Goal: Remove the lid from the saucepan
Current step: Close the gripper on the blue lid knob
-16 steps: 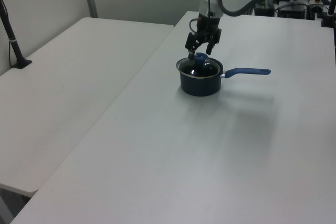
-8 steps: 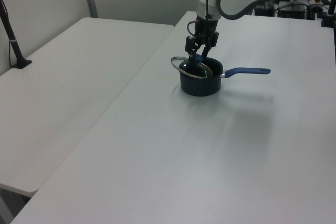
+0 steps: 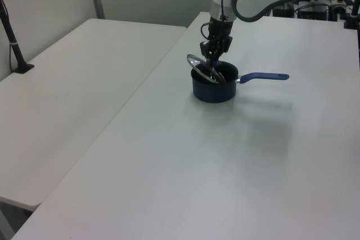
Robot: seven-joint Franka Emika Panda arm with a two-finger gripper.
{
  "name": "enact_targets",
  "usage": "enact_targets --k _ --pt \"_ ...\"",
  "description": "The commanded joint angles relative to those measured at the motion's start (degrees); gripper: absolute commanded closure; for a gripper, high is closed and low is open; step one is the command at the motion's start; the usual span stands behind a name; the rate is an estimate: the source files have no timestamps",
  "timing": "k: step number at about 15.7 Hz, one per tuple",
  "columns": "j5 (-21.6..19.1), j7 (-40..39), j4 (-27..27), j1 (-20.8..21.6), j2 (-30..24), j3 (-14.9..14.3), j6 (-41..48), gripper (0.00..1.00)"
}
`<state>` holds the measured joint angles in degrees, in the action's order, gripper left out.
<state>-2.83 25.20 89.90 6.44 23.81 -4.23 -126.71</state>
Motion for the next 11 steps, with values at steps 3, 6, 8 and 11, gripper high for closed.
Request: enact_targets --k 3,6,8,11 --pt "1.51 0.73 -0.25 0.24 0.71 -0.07 -1.09 0.88" --pt "1.51 0.29 -0.25 0.24 0.45 -0.07 -1.00 1.00" --pt "1.51 0.11 -0.25 0.24 0.36 0.01 -0.91 1.00" --pt "1.86 0.03 -0.25 0.24 0.09 0.36 -0.65 1.00"
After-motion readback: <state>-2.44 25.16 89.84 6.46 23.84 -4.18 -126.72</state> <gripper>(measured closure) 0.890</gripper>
